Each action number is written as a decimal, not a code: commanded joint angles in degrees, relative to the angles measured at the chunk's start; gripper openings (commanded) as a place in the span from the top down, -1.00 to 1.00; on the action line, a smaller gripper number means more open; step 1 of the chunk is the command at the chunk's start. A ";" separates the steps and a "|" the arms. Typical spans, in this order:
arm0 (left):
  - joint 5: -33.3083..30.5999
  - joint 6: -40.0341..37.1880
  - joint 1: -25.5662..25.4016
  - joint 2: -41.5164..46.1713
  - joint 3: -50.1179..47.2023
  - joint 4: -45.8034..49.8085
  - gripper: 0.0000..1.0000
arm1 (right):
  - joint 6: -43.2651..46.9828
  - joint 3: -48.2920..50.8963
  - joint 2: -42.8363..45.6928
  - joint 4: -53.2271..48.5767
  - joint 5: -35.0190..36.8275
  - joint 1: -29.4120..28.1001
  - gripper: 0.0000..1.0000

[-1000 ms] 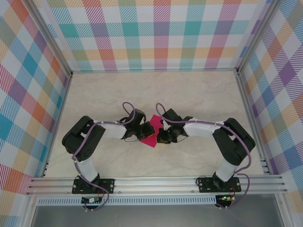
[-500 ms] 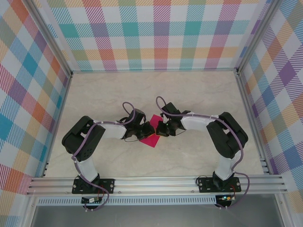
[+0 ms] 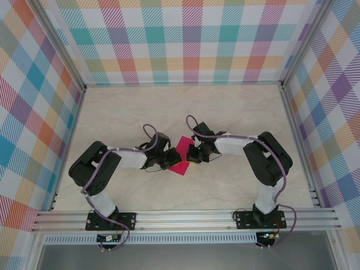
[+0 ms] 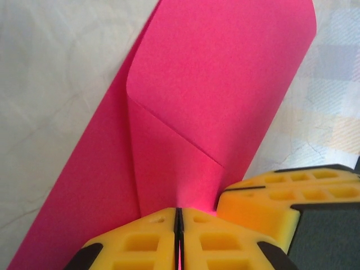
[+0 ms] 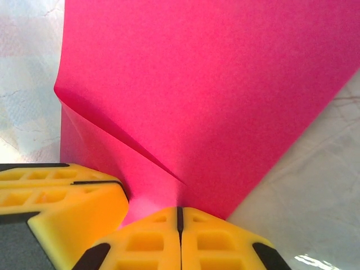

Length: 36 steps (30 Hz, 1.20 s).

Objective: Fold a paper plane with a square sheet of paper (pick it up from the middle)
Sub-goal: Fold the triangle a second time at the center of the table.

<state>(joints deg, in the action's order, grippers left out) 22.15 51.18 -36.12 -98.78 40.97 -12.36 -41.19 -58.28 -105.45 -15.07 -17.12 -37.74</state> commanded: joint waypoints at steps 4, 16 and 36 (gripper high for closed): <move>2.92 -0.95 -0.27 -0.43 -2.64 -2.98 0.79 | -0.03 -0.31 -2.08 -2.08 1.19 0.73 0.89; -0.39 -3.63 -0.27 -0.11 -3.18 1.05 0.84 | 2.02 -7.78 -1.20 -1.09 -3.35 0.71 0.88; -1.88 -3.61 -0.26 0.25 -3.44 1.51 0.86 | 2.37 -12.49 -10.39 -3.02 -7.20 0.78 0.88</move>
<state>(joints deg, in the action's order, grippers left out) 22.44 48.56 -36.14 -98.54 39.20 -15.38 -39.81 -69.63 -114.52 -16.67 -23.11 -37.12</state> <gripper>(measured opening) 0.075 0.063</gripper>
